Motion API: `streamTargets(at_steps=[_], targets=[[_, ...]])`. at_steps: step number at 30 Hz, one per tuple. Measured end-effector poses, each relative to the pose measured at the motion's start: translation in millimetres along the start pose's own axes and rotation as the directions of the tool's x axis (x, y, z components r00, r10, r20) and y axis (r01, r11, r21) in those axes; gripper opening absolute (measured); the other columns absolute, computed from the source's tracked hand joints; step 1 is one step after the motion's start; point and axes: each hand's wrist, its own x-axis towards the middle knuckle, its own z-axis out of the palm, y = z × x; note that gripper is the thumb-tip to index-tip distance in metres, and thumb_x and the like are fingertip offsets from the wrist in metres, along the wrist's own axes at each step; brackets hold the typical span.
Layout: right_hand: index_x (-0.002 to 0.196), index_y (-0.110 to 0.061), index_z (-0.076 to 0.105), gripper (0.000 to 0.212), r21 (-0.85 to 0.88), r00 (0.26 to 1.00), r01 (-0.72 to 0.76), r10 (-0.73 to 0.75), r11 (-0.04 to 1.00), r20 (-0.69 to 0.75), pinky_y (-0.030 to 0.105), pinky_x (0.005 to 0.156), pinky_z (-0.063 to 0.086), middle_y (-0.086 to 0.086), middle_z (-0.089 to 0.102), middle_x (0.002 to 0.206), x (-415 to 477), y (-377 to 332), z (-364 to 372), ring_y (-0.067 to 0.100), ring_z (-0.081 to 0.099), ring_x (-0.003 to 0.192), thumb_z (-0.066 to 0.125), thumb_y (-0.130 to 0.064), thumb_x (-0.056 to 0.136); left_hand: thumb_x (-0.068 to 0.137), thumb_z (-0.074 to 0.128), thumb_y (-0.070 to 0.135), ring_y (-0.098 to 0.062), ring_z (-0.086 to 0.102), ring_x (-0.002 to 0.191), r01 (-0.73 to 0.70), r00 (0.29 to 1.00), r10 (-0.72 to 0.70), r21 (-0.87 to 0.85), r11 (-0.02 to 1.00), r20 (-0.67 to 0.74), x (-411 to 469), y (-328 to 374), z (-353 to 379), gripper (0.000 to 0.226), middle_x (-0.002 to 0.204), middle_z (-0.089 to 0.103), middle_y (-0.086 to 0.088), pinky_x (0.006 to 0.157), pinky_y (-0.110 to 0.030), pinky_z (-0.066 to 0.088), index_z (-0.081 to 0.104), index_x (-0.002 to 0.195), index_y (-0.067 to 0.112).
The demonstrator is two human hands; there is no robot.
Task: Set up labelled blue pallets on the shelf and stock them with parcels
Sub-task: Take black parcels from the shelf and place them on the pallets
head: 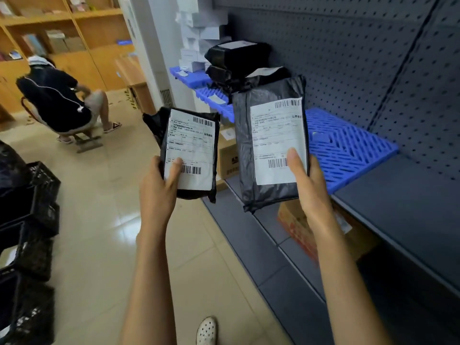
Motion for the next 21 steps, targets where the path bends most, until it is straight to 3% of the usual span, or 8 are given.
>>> streamTargets(at_steps=[4,9,12,15,18,21], targets=[[0.131,-0.031,0.050,0.044,-0.041,0.996,0.008,-0.012,0.999,-0.089,0.015,0.086,0.046,-0.018,0.063,0.117,66.6,-10.7,32.3,-0.006,0.059,0.105,0.052,-0.053,0.093,0.095,0.050,0.052,-0.014,0.063,0.093,-0.062,0.994,0.068,-0.072,0.996,0.082,98.8,1.2,24.1,0.036,0.102,0.067,0.006,0.072,-0.032,0.049,0.056,0.107,0.018],[0.127,-0.025,0.053,0.045,-0.055,0.975,-0.009,-0.004,0.998,-0.224,0.019,0.080,0.049,-0.017,0.065,0.109,143.7,-13.9,64.5,-0.001,0.063,0.098,0.052,-0.054,0.093,0.097,0.053,0.045,0.002,0.060,0.082,-0.173,0.963,0.183,-0.067,0.983,0.199,206.9,13.6,61.3,0.032,0.099,0.064,0.013,0.066,-0.018,0.047,0.057,0.114,0.018],[0.127,-0.025,0.054,0.045,-0.104,0.952,-0.041,0.007,0.994,-0.305,0.016,0.075,0.046,-0.020,0.064,0.106,176.9,-14.2,62.2,-0.004,0.061,0.095,0.051,-0.055,0.093,0.097,0.053,0.046,-0.009,0.060,0.088,-0.234,0.932,0.248,-0.083,0.969,0.263,257.4,27.4,96.6,0.035,0.100,0.064,0.013,0.071,-0.030,0.046,0.057,0.115,0.016],[0.123,-0.029,0.054,0.044,-0.154,0.929,-0.078,0.016,0.985,-0.370,0.025,0.083,0.045,-0.020,0.062,0.105,203.9,-16.6,44.4,-0.002,0.059,0.095,0.049,-0.060,0.092,0.096,0.053,0.047,-0.014,0.062,0.088,-0.282,0.880,0.315,-0.142,0.949,0.356,301.6,45.7,139.3,0.039,0.100,0.066,0.006,0.067,-0.025,0.044,0.055,0.110,0.011],[0.126,-0.030,0.050,0.046,-0.185,0.903,-0.114,0.024,0.976,-0.430,0.032,0.086,0.041,-0.013,0.058,0.107,229.7,-18.2,26.8,0.010,0.056,0.095,0.046,-0.061,0.092,0.093,0.050,0.058,-0.028,0.061,0.099,-0.333,0.828,0.361,-0.142,0.932,0.429,346.8,65.1,182.6,0.054,0.110,0.068,-0.007,0.073,-0.036,0.043,0.055,0.116,0.008],[0.134,-0.029,0.046,0.051,-0.168,0.882,-0.112,0.020,0.979,-0.471,0.031,0.090,0.039,-0.014,0.053,0.112,253.3,-18.1,12.3,0.010,0.052,0.098,0.046,-0.060,0.093,0.094,0.051,0.055,-0.035,0.058,0.110,-0.345,0.805,0.367,-0.135,0.929,0.467,379.4,89.9,220.6,0.056,0.117,0.066,-0.015,0.077,-0.037,0.040,0.057,0.120,0.005]])
